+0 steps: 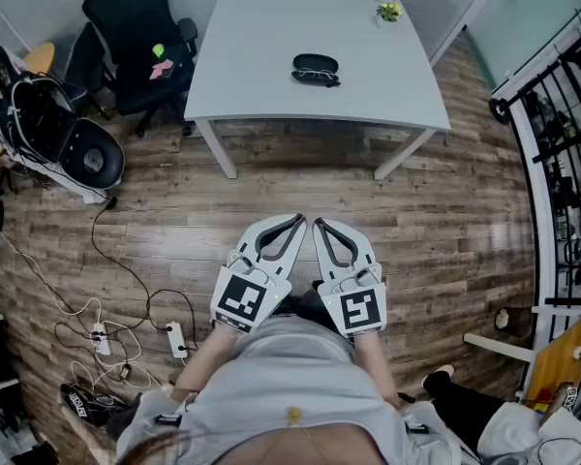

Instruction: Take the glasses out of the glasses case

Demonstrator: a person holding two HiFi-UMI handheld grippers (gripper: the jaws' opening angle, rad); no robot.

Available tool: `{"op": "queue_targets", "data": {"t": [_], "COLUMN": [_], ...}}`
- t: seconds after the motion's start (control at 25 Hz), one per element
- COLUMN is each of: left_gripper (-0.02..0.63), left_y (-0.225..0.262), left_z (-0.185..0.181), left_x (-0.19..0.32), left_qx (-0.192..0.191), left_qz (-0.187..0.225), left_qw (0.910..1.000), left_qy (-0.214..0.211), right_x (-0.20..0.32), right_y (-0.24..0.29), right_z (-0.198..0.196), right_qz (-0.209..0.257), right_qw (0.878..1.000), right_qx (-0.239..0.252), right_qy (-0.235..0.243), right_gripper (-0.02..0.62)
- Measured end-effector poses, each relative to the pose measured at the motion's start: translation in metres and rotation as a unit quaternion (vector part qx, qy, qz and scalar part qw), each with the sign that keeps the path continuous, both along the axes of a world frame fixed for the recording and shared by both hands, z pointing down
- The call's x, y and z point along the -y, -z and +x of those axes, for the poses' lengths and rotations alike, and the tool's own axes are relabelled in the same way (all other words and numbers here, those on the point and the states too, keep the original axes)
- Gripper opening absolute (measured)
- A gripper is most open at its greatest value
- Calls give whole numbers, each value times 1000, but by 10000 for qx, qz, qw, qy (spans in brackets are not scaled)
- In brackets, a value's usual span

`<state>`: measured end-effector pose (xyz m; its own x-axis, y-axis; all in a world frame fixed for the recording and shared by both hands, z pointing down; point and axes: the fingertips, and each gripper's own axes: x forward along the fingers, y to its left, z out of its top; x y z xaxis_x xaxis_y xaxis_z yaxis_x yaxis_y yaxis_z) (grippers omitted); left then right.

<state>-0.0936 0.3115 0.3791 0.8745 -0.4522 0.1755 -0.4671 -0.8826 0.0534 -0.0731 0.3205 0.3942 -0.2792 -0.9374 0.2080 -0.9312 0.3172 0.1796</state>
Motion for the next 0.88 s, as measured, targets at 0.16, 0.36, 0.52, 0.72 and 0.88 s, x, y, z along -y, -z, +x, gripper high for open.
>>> {"op": "queue_targets", "data": {"t": [0.16, 0.36, 0.52, 0.72, 0.88], "left_gripper": [37, 40, 98, 98, 97], "left_y": [-3, -7, -11, -16, -16], "left_z": [-3, -6, -8, -6, 0], "left_x": [-2, -2, 0, 12, 30], "left_qx": [-3, -23, -7, 53, 48], "left_qz": [-2, -36, -125, -126, -126], "left_qw": [10000, 10000, 9999, 9999, 9999], "left_qy": [-6, 1, -58, 0, 52], "right_x": [-3, -4, -1, 13, 33], "right_y": [0, 1, -1, -4, -5], "right_z": [-2, 2, 4, 10, 18], "right_qz": [93, 100, 41, 59, 55], "right_qw": [10000, 9997, 9994, 9994, 9994], "right_qx": [10, 223, 328, 344, 342], "right_qy": [-22, -51, -100, -82, -34], "right_gripper": [17, 32, 52, 57, 57]}}
